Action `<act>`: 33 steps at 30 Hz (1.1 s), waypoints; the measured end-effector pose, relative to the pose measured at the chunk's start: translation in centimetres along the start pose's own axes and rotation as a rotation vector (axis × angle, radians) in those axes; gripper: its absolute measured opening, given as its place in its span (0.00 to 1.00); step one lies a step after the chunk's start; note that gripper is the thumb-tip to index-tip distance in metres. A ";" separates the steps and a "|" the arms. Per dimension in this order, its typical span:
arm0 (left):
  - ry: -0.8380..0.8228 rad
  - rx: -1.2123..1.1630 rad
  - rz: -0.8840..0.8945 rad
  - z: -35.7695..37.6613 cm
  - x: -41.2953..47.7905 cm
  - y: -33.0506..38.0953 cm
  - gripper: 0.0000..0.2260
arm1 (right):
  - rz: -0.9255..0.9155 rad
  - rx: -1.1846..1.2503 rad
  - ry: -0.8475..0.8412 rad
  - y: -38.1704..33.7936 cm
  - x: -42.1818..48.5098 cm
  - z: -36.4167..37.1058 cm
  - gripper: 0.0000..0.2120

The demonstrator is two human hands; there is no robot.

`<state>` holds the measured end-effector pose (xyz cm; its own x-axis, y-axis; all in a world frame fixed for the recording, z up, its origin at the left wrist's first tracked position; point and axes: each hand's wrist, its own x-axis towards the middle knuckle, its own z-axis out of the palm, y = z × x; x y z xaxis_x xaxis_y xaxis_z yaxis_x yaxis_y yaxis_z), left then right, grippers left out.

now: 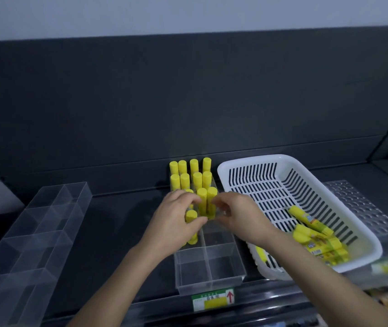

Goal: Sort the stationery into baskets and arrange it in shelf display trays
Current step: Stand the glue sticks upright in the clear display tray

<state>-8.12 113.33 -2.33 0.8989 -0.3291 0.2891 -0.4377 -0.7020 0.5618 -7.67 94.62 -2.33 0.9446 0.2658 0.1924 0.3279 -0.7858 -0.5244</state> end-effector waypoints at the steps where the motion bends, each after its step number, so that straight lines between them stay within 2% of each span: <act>1: -0.017 -0.003 0.024 0.4 0.2 0.7 0.15 | 0.017 -0.018 0.014 0.7 -0.4 -0.8 0.11; 9: -0.173 -0.006 0.085 4.8 2.3 5.5 0.16 | 0.175 -0.154 -0.030 8.2 -3.7 -5.7 0.09; 15: -0.341 0.040 0.032 9.2 4.1 8.9 0.16 | 0.342 -0.309 -0.206 13.5 -5.1 -7.8 0.18; 17: -0.431 0.121 -0.039 10.8 4.6 9.9 0.16 | 0.385 -0.354 -0.289 14.7 -5.4 -8.1 0.17; 20: -0.508 0.371 -0.105 12.9 5.0 11.5 0.06 | 0.408 -0.311 -0.403 15.9 -5.5 -8.0 0.15; 23: -0.553 0.550 -0.171 14.6 5.5 12.4 0.11 | 0.399 -0.263 -0.421 16.6 -5.0 -8.0 0.22; 26: -0.503 0.541 -0.227 16.2 6.0 12.4 0.17 | 0.411 -0.170 -0.481 16.8 -4.3 -8.2 0.26; 29: -0.435 0.456 -0.296 17.2 6.3 11.8 0.21 | 0.370 -0.198 -0.565 17.0 -3.9 -8.6 0.21; 33: -0.385 0.276 -0.378 17.4 7.0 10.9 0.10 | 0.338 -0.271 -0.625 17.4 -3.6 -8.9 0.11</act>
<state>-6.30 92.42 -7.70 0.9557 -0.1937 -0.2217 -0.1122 -0.9358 0.3343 -5.44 75.04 -4.81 0.8505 0.1895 -0.4907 0.0810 -0.9689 -0.2338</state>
